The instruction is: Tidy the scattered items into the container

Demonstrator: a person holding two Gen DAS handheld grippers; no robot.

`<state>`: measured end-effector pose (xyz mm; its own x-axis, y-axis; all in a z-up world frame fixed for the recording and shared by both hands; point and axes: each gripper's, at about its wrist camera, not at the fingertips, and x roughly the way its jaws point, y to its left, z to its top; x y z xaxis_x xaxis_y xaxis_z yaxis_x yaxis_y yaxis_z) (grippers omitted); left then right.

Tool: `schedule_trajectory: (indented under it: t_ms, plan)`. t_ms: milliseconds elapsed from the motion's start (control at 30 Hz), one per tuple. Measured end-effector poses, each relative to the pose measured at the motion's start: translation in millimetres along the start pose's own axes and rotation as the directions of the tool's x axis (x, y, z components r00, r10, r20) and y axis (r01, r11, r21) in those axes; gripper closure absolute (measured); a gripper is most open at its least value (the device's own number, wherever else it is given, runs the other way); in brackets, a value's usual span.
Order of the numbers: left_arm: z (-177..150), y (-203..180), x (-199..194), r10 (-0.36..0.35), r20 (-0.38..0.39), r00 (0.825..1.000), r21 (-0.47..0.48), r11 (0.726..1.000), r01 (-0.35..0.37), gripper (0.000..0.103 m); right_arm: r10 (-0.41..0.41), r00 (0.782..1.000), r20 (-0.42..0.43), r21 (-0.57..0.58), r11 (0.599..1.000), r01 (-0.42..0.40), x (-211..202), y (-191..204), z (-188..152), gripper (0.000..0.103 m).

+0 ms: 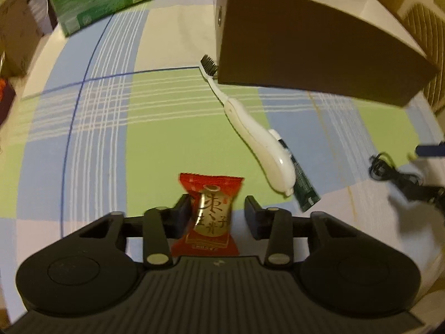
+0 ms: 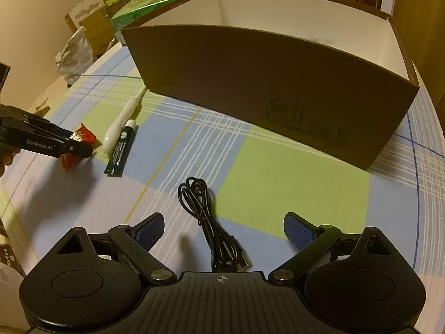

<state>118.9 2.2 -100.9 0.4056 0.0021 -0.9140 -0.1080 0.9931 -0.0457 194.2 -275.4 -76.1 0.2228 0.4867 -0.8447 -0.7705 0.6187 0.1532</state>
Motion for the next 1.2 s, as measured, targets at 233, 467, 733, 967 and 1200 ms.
schedule_trajectory:
  t_ms: [233, 467, 733, 967, 1200]
  plan:
    - [-6, 4, -5, 0.000, -0.027, 1.000, 0.005, 1.000, 0.000, 0.081, 0.000, 1.000, -0.018, -0.036, 0.999, -0.001, 5, 7, -3, 0.005]
    - [-6, 3, -7, 0.016, -0.048, 0.999, -0.012, 1.000, -0.016, 0.081, -0.013, 0.999, -0.041, -0.079, 0.997, 0.010, 17, 16, -1, 0.005]
    - [-10, 2, -11, 0.024, -0.049, 0.998, -0.024, 0.999, -0.026, 0.081, -0.055, 0.998, -0.040, -0.165, 0.985, 0.047, 26, 26, -6, 0.024]
    - [-15, 1, -12, 0.024, -0.060, 0.998, -0.032, 0.999, -0.026, 0.081, -0.017, 0.998, -0.067, -0.266, 0.964, -0.001, 16, 31, -10, 0.078]
    - [-20, -7, -15, 0.007, -0.066, 0.998, -0.015, 1.000, -0.008, 0.081, -0.004, 0.994, -0.107, -0.246, 0.969, -0.023, 14, 31, -11, 0.081]
